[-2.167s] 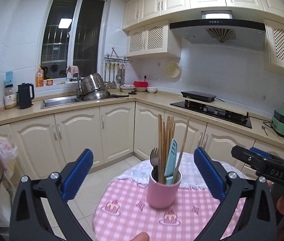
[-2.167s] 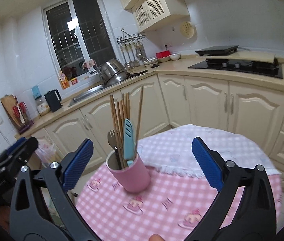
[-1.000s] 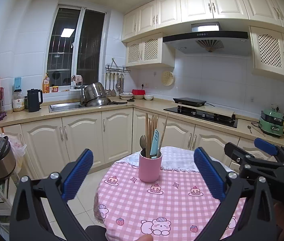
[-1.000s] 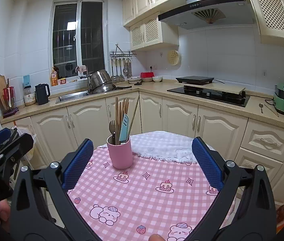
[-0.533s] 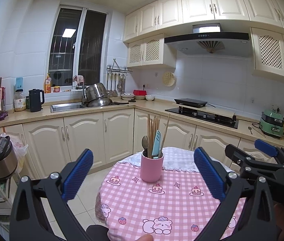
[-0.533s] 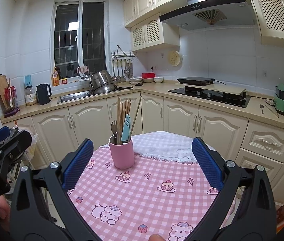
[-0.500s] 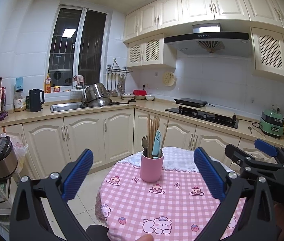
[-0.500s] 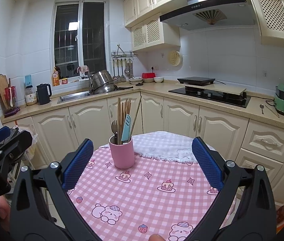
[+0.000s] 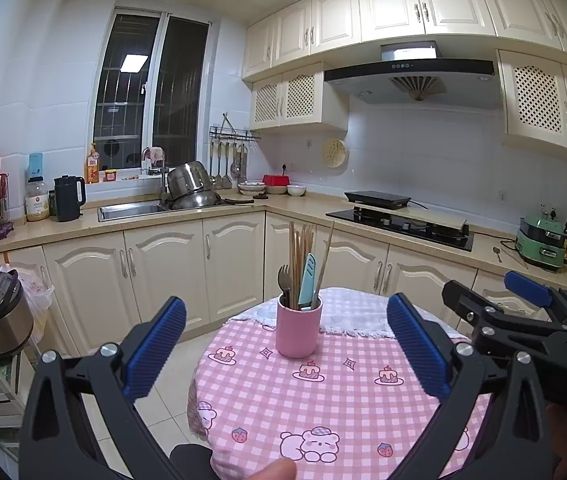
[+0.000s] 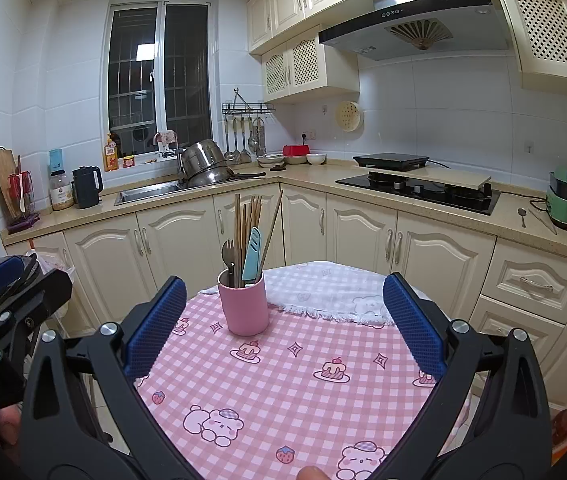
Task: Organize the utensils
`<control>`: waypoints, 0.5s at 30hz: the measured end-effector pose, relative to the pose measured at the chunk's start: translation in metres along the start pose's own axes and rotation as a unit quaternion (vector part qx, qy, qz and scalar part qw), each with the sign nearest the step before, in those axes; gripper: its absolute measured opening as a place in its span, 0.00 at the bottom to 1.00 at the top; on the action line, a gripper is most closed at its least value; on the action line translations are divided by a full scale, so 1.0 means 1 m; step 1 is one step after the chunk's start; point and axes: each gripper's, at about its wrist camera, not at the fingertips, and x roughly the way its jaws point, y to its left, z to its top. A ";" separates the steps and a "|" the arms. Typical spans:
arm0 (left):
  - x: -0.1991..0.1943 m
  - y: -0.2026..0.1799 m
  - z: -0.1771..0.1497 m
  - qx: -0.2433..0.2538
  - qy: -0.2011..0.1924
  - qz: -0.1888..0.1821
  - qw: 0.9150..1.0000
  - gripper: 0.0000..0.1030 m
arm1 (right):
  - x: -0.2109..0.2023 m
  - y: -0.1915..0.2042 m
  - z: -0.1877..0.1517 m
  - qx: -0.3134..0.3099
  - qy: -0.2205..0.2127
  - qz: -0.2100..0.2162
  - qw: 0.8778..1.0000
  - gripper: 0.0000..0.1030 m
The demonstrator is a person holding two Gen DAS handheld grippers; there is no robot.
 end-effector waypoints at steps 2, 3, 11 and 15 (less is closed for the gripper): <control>0.001 -0.001 -0.001 -0.001 0.003 0.000 1.000 0.96 | -0.001 0.000 0.001 0.000 0.000 0.000 1.000 0.94; 0.001 -0.001 -0.001 0.000 0.005 0.000 1.000 0.96 | 0.000 0.000 0.000 0.000 0.000 -0.001 1.000 0.94; 0.004 0.001 -0.005 -0.006 0.013 0.003 1.000 0.96 | -0.001 0.003 0.002 -0.002 -0.001 -0.006 1.000 0.94; 0.004 0.001 -0.004 -0.009 0.008 0.006 1.000 0.96 | -0.002 0.004 0.002 -0.001 -0.003 -0.007 1.000 0.94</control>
